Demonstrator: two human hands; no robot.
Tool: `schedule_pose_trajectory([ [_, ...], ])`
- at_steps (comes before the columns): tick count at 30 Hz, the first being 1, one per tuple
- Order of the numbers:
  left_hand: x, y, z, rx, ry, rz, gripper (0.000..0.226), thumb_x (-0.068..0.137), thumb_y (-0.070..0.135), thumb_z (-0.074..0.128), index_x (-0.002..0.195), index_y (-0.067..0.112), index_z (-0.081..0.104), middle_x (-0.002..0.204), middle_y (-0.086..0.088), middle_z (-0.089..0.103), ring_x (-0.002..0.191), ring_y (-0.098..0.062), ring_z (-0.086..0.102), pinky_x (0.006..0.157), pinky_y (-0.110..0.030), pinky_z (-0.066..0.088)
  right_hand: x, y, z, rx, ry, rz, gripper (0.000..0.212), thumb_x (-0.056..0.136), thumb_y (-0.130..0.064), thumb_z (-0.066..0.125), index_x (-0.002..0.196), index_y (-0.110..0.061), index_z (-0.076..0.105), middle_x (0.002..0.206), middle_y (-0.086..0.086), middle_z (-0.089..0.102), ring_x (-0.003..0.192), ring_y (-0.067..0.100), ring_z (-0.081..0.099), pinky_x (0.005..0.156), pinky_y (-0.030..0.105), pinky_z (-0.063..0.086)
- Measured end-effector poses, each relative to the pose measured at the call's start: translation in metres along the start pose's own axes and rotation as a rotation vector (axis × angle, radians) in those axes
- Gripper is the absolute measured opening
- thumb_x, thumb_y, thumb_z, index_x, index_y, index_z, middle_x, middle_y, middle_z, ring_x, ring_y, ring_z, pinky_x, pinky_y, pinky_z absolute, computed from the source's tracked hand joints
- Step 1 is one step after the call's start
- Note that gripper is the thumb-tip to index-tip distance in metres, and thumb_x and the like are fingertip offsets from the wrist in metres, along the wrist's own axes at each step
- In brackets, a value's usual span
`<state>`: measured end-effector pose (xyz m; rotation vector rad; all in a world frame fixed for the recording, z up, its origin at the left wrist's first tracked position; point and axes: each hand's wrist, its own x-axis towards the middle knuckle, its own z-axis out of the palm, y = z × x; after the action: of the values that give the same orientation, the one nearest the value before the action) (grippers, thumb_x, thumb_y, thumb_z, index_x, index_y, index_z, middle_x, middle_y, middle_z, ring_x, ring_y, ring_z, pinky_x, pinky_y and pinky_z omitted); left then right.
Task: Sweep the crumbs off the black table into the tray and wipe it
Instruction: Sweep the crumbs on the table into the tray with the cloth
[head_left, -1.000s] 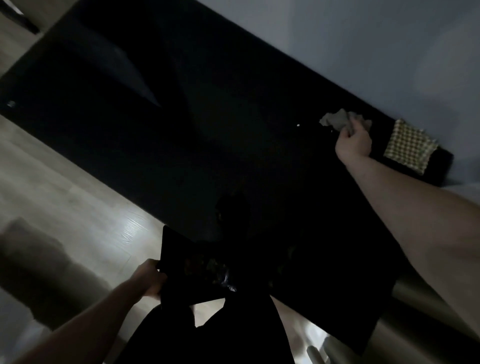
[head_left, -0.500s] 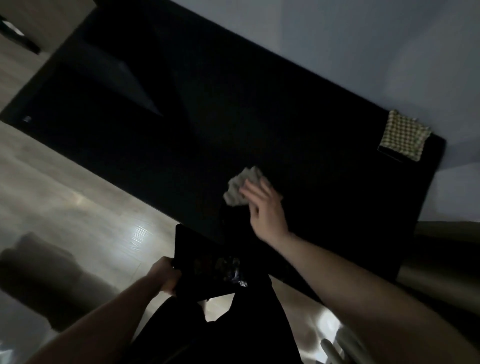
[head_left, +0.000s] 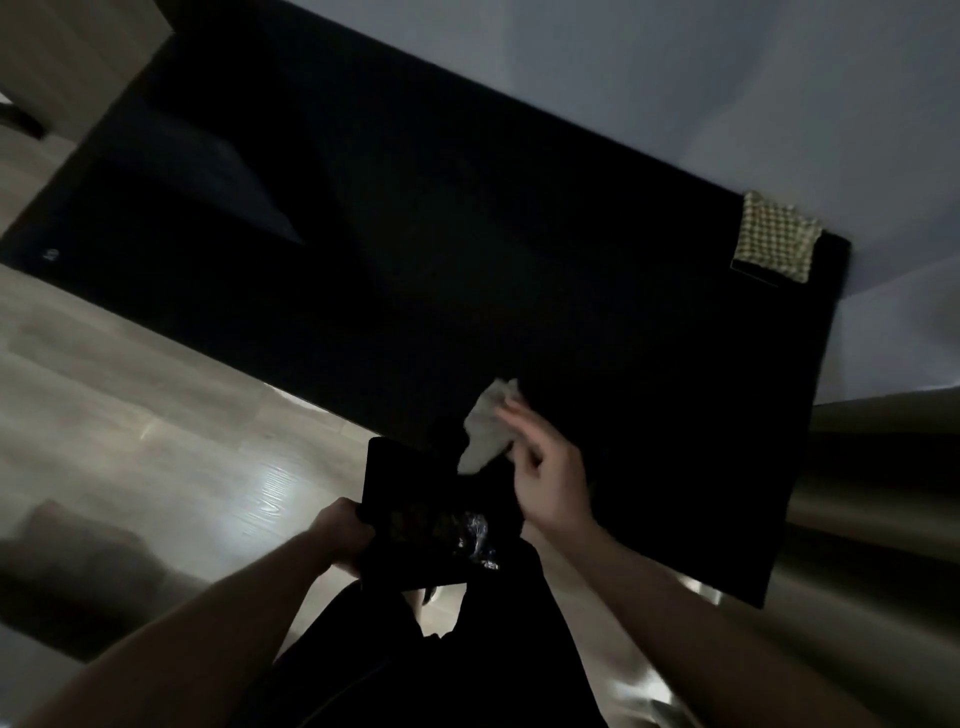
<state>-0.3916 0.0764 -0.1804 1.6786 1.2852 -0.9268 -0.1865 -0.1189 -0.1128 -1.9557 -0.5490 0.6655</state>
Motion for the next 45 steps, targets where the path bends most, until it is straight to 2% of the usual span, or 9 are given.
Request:
schedule_pose_trajectory([
  [7, 0.004, -0.001, 0.001, -0.059, 0.014, -0.021, 0.037, 0.086, 0.013, 0.06, 0.12, 0.006, 0.073, 0.114, -0.016, 0.076, 0.108, -0.031, 0.072, 0.095, -0.039, 0.059, 0.144, -0.01, -0.03, -0.206, 0.115, 0.017, 0.047, 0.102, -0.01, 0.055, 0.138, -0.04, 0.062, 0.16, -0.017, 0.042, 0.15, 0.005, 0.038, 0.118, 0.043, 0.044],
  [12, 0.005, 0.0, 0.0, -0.115, -0.003, -0.056, 0.041, 0.081, 0.011, 0.058, 0.119, 0.003, 0.072, 0.105, -0.019, 0.077, 0.096, -0.035, 0.075, 0.086, -0.046, 0.063, 0.197, -0.003, -0.01, -0.56, -0.064, 0.093, 0.045, 0.105, -0.026, 0.055, 0.149, -0.035, 0.052, 0.173, -0.003, 0.016, 0.16, 0.022, 0.013, 0.127, 0.053, 0.027],
  [18, -0.002, 0.004, -0.003, -0.112, 0.015, -0.075, 0.033, 0.085, 0.009, 0.058, 0.114, 0.003, 0.073, 0.103, -0.017, 0.077, 0.094, -0.032, 0.076, 0.084, -0.04, 0.064, 0.101, 0.023, 0.025, -0.542, -0.152, -0.148, 0.047, 0.1, -0.017, 0.06, 0.142, -0.036, 0.056, 0.167, -0.007, 0.033, 0.159, 0.022, 0.017, 0.127, 0.054, 0.024],
  [22, -0.004, -0.001, -0.009, -0.078, 0.012, -0.046, 0.032, 0.082, 0.012, 0.06, 0.109, 0.003, 0.075, 0.099, -0.016, 0.078, 0.093, -0.03, 0.076, 0.085, -0.041, 0.063, -0.003, 0.032, 0.045, -0.284, -0.226, -0.167, 0.05, 0.091, 0.005, 0.055, 0.126, -0.026, 0.073, 0.154, -0.011, 0.051, 0.152, -0.007, 0.024, 0.125, 0.035, 0.028],
  [25, -0.009, 0.0, -0.012, -0.037, 0.004, -0.021, 0.028, 0.084, 0.012, 0.062, 0.106, 0.002, 0.076, 0.099, -0.017, 0.078, 0.095, -0.031, 0.075, 0.083, -0.038, 0.061, -0.051, 0.023, 0.046, -0.189, -0.242, -0.006, 0.05, 0.089, 0.001, 0.054, 0.123, -0.031, 0.074, 0.143, -0.025, 0.055, 0.139, -0.018, 0.038, 0.12, 0.023, 0.034],
  [32, -0.004, -0.007, -0.006, -0.001, -0.022, 0.001, 0.023, 0.08, 0.018, 0.063, 0.095, 0.007, 0.076, 0.089, -0.013, 0.078, 0.084, -0.029, 0.076, 0.074, -0.037, 0.062, -0.083, 0.023, -0.034, -0.013, 0.305, 0.2, 0.052, 0.089, 0.01, 0.058, 0.123, -0.027, 0.074, 0.134, -0.007, 0.069, 0.128, 0.003, 0.061, 0.111, 0.021, 0.046],
  [37, -0.004, -0.005, 0.002, -0.06, -0.035, -0.01, 0.021, 0.074, 0.01, 0.06, 0.086, 0.0, 0.075, 0.079, -0.02, 0.078, 0.066, -0.035, 0.078, 0.063, -0.043, 0.066, -0.077, 0.056, -0.139, -0.142, 0.634, 0.347, 0.047, 0.103, -0.016, 0.057, 0.147, -0.031, 0.057, 0.145, -0.001, 0.062, 0.135, 0.015, 0.055, 0.112, 0.031, 0.043],
  [41, -0.02, 0.006, 0.014, -0.084, -0.017, -0.023, 0.018, 0.082, 0.005, 0.058, 0.087, 0.0, 0.074, 0.079, -0.018, 0.077, 0.059, -0.028, 0.076, 0.044, -0.025, 0.053, -0.061, 0.118, -0.203, -0.34, 0.549, 0.375, 0.049, 0.104, -0.019, 0.049, 0.152, -0.026, 0.052, 0.156, 0.004, 0.051, 0.143, 0.027, 0.047, 0.117, 0.036, 0.037],
  [45, -0.012, 0.006, 0.028, -0.08, -0.009, -0.05, 0.023, 0.073, 0.014, 0.061, 0.085, 0.003, 0.076, 0.079, -0.017, 0.078, 0.072, -0.032, 0.078, 0.062, -0.039, 0.065, -0.051, 0.166, -0.198, -0.585, 0.398, 0.399, 0.05, 0.101, -0.029, 0.047, 0.149, -0.021, 0.055, 0.166, 0.012, 0.032, 0.152, 0.039, 0.03, 0.12, 0.054, 0.034],
])
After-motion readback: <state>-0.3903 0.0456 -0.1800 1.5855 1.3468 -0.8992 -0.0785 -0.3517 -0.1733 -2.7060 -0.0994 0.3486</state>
